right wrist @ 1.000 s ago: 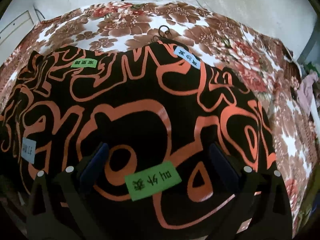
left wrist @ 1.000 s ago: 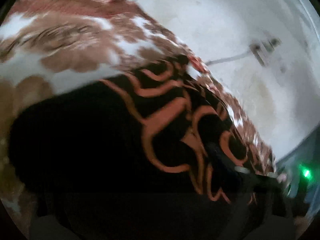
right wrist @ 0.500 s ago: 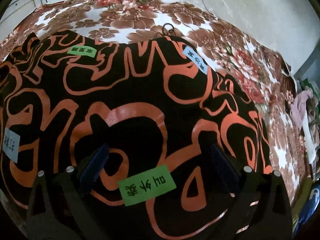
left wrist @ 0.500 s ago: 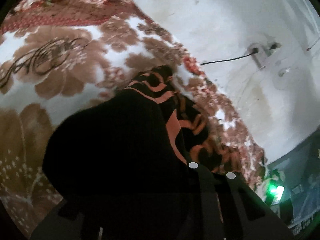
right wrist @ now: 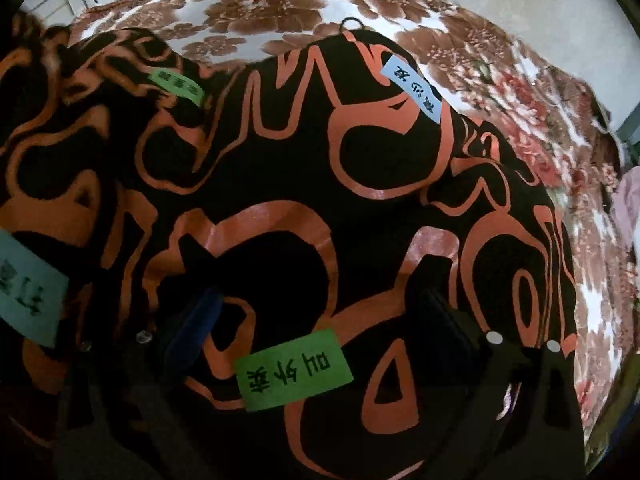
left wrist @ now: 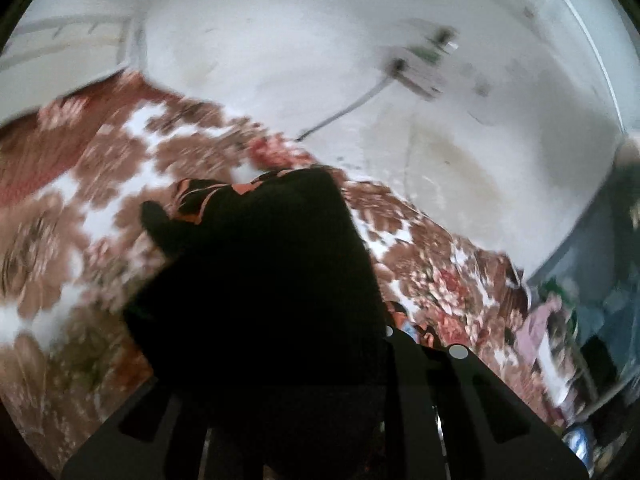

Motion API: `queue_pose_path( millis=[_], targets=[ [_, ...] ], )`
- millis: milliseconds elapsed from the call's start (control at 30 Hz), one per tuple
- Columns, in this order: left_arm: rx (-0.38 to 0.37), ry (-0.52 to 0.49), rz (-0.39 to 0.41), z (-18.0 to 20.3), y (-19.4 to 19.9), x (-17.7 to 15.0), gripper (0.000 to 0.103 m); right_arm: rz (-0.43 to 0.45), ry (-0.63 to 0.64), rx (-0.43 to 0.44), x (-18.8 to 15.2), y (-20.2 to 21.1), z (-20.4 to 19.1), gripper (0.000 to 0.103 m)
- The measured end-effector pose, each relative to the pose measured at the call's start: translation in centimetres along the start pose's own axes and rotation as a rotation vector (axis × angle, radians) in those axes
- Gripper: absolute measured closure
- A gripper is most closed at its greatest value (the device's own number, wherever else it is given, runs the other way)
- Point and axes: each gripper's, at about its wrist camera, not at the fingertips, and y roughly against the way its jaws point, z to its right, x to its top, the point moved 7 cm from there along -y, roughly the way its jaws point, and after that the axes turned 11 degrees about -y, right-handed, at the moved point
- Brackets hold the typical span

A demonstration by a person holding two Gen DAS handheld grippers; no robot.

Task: Fold large clothes

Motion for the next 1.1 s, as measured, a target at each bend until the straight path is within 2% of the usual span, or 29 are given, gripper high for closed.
queue_pose_path(
  millis=[33, 100, 133, 200, 300, 367, 400, 467, 533, 667, 767, 933, 1000, 1100],
  targets=[
    [0.000, -0.039, 0.004, 1.6, 0.0, 0.5, 0.090, 0.007, 0.001, 0.033, 0.5, 1.0, 0.6, 0.016],
    [-0.007, -0.087, 0.006, 4.0, -0.1, 1.1, 0.090, 0.068, -0.011, 0.027, 1.1, 3.3, 2.4, 0.015],
    [-0.006, -0.109, 0.006, 5.3, 0.0, 1.4, 0.090, 0.064, -0.015, 0.032, 0.9, 3.4, 2.8, 0.014],
    [-0.011, -0.137, 0.000, 7.3, -0.3, 1.6, 0.090, -0.023, -0.025, 0.081, -0.4, 1.6, 2.4, 0.013],
    [-0.007, -0.195, -0.026, 10.2, -1.2, 1.2, 0.090, 0.013, -0.036, 0.080, -1.3, 0.9, 2.1, 0.011],
    [-0.010, -0.246, -0.033, 12.4, -1.9, 0.8, 0.090, 0.017, -0.043, 0.129, -1.3, 1.7, 2.7, 0.015],
    [-0.017, -0.266, -0.035, 13.5, -2.2, 0.6, 0.090, 0.033, -0.067, 0.159, -1.1, 2.8, 4.2, 0.015],
    [-0.037, -0.292, -0.044, 15.4, -3.0, -0.1, 0.090, 0.084, -0.118, 0.144, -0.6, 4.6, 7.8, 0.015],
    [-0.059, -0.325, -0.061, 18.2, -4.1, -1.3, 0.090, 0.102, -0.220, 0.135, -0.3, 5.9, 13.7, 0.015],
    [-0.057, -0.512, -0.119, 24.4, -6.5, -5.5, 0.090, 0.053, -0.402, 0.148, 0.0, 5.5, 23.4, 0.014],
    [-0.030, -0.698, -0.189, 28.0, -9.0, -11.0, 0.090, 0.036, -0.440, 0.154, 0.8, 5.0, 28.6, 0.014],
    [0.019, -0.928, -0.354, 29.8, -13.0, -21.0, 0.090, 0.009, -0.483, 0.246, 2.2, 5.8, 32.0, 0.014],
    [0.056, -1.036, -0.370, 29.9, -13.8, -23.5, 0.090, -0.011, -0.501, 0.286, 2.6, 6.0, 32.5, 0.014],
    [0.084, -1.106, -0.364, 30.3, -14.0, -24.6, 0.090, -0.080, -0.521, 0.433, 3.3, 5.9, 31.7, 0.014]
  ],
)
